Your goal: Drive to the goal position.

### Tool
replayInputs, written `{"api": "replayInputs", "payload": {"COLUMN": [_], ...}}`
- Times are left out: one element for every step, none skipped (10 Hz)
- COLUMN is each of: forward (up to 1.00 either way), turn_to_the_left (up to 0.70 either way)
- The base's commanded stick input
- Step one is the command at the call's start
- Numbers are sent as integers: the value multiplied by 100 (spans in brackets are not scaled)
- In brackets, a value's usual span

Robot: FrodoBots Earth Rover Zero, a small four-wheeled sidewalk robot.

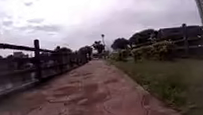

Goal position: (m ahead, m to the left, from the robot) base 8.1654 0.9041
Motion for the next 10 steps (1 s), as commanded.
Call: {"api": "replayInputs", "payload": {"forward": [100, 100, 100, 100, 100, 100, 100, 100, 100, 100], "turn_to_the_left": [0, 0, 0, 0, 0, 0, 0, 0, 0, 0]}}
